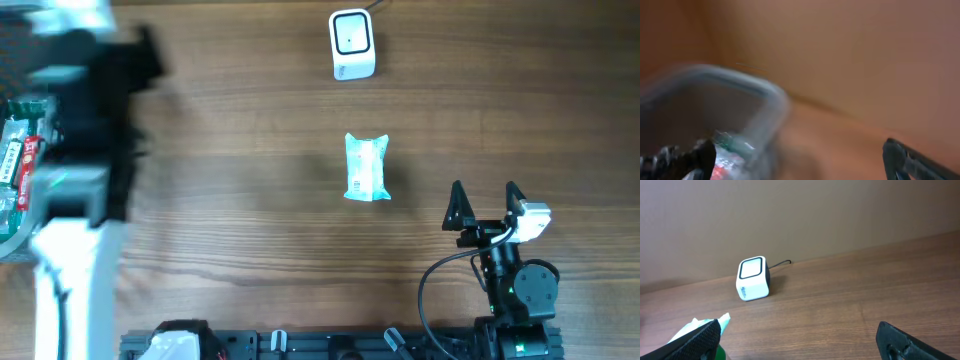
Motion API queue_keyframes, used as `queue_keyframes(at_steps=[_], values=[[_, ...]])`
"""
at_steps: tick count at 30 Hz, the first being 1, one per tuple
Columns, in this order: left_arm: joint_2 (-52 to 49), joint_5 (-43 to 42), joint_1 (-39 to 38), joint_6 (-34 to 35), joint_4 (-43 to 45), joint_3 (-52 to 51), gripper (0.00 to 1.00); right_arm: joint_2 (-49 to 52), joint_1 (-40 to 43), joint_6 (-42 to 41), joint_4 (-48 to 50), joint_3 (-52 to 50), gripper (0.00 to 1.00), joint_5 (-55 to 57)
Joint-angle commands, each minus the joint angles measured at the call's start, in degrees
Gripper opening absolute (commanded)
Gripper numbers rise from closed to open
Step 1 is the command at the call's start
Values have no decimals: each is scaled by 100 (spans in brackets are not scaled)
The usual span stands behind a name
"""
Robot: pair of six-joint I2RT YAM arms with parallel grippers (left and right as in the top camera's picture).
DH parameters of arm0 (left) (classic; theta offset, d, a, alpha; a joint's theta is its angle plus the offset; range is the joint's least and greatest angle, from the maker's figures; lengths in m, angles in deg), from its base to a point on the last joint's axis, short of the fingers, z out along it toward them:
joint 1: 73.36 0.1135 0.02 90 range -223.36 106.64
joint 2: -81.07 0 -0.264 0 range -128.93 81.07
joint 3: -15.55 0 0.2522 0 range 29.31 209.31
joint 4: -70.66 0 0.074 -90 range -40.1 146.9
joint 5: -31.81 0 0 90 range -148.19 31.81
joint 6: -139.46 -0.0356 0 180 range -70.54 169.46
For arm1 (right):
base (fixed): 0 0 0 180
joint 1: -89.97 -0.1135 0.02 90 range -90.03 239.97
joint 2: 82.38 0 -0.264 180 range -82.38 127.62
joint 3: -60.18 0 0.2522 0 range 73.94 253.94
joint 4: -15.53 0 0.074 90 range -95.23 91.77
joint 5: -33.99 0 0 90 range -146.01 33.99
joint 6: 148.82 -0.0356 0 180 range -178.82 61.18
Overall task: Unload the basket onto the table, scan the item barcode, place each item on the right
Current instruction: 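Reach the left gripper back into the basket and grasp the green glove package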
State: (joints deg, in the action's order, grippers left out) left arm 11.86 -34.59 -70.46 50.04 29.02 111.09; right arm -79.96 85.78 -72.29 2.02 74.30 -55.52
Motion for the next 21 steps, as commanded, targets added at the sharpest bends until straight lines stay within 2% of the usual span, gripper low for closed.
queue_keyframes(at_steps=[1,5,10,15,21], values=[[321,-238,1572,-1464,407,81,100,-11,7,-20,26,-7,100,79],[11,-1014,3034,-2277,337,79,100,-11,7,-20,26,-7,100,79],[-850,-1829,4092,-2273,-337,79,100,-11,7,-20,26,-4,100,79],[-1707,-2420,4424,-2371,-492,79,100,-11,7,-17,26,-7,100,79],[-2684,-2712,4612,-3091,-492,79,100,-11,7,-20,26,-4,100,79]])
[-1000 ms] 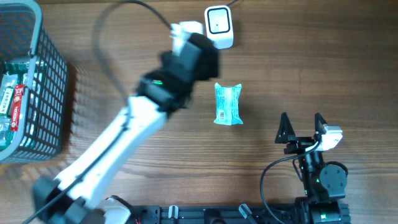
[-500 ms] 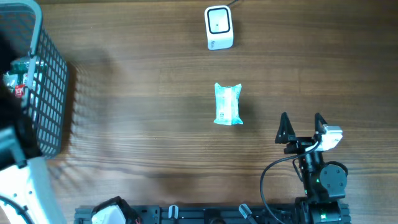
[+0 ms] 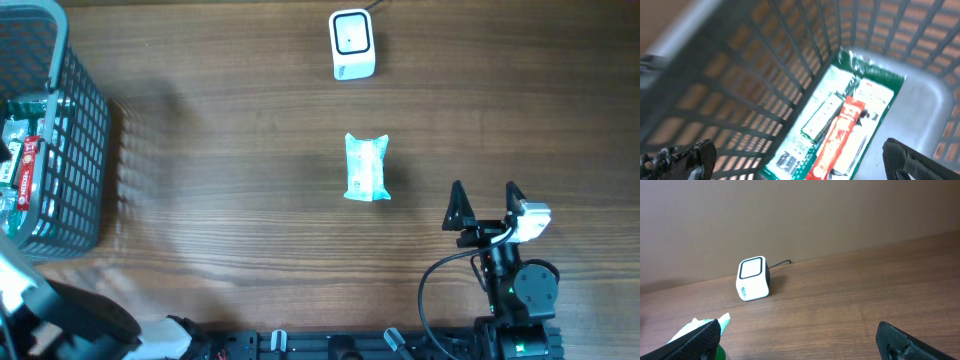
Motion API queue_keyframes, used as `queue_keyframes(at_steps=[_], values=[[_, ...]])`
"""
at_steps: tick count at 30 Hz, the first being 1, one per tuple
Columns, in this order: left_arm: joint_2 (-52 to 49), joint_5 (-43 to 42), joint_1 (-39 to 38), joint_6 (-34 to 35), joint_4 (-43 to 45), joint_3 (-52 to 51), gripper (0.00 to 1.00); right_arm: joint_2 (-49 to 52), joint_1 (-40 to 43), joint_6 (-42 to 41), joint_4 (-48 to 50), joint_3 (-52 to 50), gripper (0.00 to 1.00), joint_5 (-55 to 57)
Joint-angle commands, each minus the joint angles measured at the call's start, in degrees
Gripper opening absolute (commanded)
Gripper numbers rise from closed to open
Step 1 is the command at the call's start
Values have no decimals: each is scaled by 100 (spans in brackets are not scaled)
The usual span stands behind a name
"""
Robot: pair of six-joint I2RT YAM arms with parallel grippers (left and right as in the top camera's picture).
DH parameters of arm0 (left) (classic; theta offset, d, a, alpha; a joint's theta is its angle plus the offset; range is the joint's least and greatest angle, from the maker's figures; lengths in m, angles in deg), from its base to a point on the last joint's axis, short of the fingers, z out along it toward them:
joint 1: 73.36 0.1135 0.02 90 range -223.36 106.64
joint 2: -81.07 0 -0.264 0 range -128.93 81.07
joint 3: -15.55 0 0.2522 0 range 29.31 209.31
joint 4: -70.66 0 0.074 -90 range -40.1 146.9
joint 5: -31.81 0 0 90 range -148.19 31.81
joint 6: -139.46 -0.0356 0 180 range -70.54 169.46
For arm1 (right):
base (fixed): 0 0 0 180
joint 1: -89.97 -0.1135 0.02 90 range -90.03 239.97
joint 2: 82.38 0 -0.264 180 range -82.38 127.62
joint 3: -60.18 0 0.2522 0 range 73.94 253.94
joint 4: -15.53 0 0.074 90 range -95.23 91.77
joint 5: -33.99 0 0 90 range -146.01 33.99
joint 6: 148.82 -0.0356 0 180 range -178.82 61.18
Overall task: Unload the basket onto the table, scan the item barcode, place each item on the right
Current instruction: 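Reach the left gripper back into the basket and grasp the green glove package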
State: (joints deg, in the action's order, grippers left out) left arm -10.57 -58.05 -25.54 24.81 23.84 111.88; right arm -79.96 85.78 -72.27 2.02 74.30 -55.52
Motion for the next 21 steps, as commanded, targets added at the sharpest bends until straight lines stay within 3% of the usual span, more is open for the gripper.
queue_keyframes(at_steps=[1,6,11,16,21], values=[[-601,-518,162,-715,26,0,100,-11,7,-20,26,-4,100,79],[-1340,-804,284,-1346,44,0,100,-11,7,-22,26,-4,100,79],[-1884,-955,291,-2426,190,0,100,-11,7,-22,26,-4,100,79],[-2131,-1368,315,-2745,361,79,100,-11,7,-22,26,-4,100,79],[-2306,-1491,315,-2396,-496,1222,100,-11,7,-22,26,-7,100,79]])
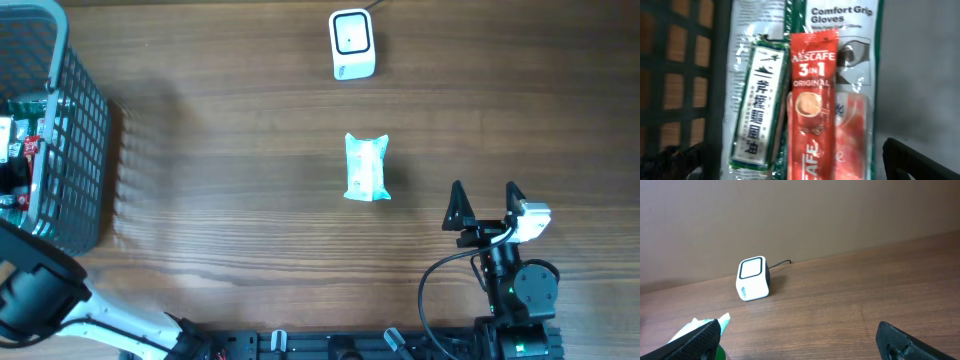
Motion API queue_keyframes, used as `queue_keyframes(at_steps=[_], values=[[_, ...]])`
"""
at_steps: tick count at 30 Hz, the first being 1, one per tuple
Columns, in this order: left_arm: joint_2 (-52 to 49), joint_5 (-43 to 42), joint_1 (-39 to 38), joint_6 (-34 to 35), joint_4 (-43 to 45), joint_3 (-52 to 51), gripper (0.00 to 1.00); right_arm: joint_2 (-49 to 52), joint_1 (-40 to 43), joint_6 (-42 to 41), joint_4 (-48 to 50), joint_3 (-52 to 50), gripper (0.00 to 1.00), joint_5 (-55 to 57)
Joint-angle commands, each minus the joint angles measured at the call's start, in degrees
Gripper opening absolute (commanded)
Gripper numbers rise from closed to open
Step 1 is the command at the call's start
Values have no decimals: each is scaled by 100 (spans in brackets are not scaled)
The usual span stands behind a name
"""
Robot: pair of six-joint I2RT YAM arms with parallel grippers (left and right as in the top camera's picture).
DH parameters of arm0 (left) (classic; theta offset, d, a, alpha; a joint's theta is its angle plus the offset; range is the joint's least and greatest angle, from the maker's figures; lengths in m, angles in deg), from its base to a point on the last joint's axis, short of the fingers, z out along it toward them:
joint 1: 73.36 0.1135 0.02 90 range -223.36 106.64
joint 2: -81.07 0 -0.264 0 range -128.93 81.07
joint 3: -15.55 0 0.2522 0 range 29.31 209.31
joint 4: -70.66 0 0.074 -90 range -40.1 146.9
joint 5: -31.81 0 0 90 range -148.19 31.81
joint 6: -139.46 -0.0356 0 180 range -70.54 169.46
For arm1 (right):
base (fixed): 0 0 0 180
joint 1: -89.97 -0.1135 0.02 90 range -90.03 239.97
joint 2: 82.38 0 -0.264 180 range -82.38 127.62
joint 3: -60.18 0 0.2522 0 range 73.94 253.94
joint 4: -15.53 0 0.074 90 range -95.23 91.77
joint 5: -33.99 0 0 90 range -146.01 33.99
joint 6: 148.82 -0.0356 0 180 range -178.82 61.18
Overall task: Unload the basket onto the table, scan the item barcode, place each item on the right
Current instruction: 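Reach the left gripper back into the basket and grasp the green glove package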
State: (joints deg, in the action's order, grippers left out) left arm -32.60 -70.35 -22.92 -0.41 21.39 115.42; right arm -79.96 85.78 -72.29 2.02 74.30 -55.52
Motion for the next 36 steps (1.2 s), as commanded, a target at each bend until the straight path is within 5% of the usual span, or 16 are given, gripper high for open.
queue_keyframes(at_steps=[1,5,12,36], values=[[-103,-260,52,219,-505,1257,100,-11,7,-20,26,-7,100,79],[-168,-208,52,328,-1290,2201,100,-11,7,-20,26,-4,100,79],[-927,-83,52,603,-2026,2234,100,-11,7,-20,26,-4,100,79],[-1794,-109,46,358,-2149,2234,100,-11,7,-20,26,-7,100,79]])
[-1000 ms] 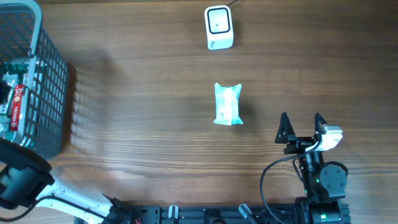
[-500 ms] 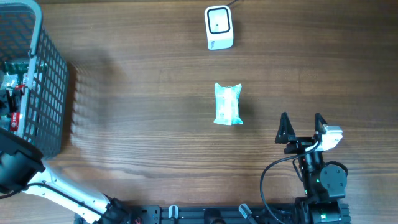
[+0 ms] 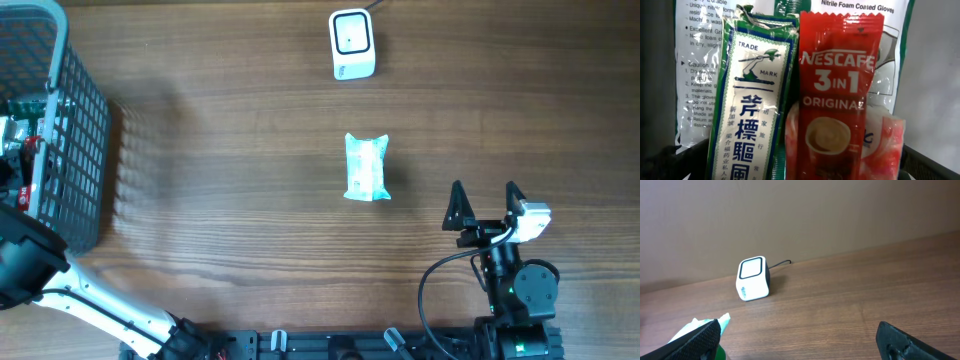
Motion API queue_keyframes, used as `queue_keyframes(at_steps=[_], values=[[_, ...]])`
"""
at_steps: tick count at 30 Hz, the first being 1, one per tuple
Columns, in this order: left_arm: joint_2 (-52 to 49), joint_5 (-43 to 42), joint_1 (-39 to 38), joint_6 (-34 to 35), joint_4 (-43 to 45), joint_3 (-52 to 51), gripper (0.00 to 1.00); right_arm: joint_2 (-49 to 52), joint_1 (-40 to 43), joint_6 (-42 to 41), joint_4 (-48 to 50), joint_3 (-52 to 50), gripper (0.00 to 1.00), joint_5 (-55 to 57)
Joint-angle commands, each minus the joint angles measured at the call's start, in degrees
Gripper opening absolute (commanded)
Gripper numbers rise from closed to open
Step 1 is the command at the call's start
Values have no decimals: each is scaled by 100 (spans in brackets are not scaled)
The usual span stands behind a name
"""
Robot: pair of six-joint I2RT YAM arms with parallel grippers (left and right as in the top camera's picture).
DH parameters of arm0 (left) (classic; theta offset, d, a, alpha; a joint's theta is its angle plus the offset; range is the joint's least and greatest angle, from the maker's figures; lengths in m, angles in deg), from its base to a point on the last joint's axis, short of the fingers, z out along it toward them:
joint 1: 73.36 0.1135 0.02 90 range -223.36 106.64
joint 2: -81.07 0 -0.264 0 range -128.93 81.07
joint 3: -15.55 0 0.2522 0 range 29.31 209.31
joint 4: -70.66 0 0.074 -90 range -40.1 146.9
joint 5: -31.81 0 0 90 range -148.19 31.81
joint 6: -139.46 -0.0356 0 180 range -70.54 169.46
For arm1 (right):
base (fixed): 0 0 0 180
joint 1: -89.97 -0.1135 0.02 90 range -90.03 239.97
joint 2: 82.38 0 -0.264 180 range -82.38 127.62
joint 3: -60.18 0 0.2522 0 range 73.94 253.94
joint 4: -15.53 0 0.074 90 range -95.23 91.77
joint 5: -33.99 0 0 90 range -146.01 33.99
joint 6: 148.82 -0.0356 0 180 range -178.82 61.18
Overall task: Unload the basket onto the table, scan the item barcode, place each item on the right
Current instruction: 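Reach the left gripper back into the basket and grasp the green glove package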
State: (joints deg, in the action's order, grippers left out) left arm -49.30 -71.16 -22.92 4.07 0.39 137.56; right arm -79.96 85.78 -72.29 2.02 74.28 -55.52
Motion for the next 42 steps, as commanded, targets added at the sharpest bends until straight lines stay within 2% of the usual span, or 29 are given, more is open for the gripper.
queue_keyframes(at_steps=[1,14,20,26,28,34,39,42], values=[[-125,-55,48,-90,-72,20,100,-11,7,-17,26,-4,100,79],[-127,-92,-85,-20,-190,-50,100,-11,7,-20,26,-4,100,79],[-136,-48,-118,468,-348,-72,100,-11,7,-22,26,-2,100,79],[-101,-50,-122,1303,-216,-55,100,-11,7,-20,26,-2,100,79],[-4,-48,-120,1788,-22,-52,100,-11,7,-20,26,-2,100,79],[101,76,-140,2361,-166,483,100,-11,7,-20,26,-2,100,79],[101,518,-365,2371,-365,835,100,-11,7,-22,26,-2,100,79],[13,817,-520,1919,-485,811,100,-11,7,-20,26,-4,100,79]])
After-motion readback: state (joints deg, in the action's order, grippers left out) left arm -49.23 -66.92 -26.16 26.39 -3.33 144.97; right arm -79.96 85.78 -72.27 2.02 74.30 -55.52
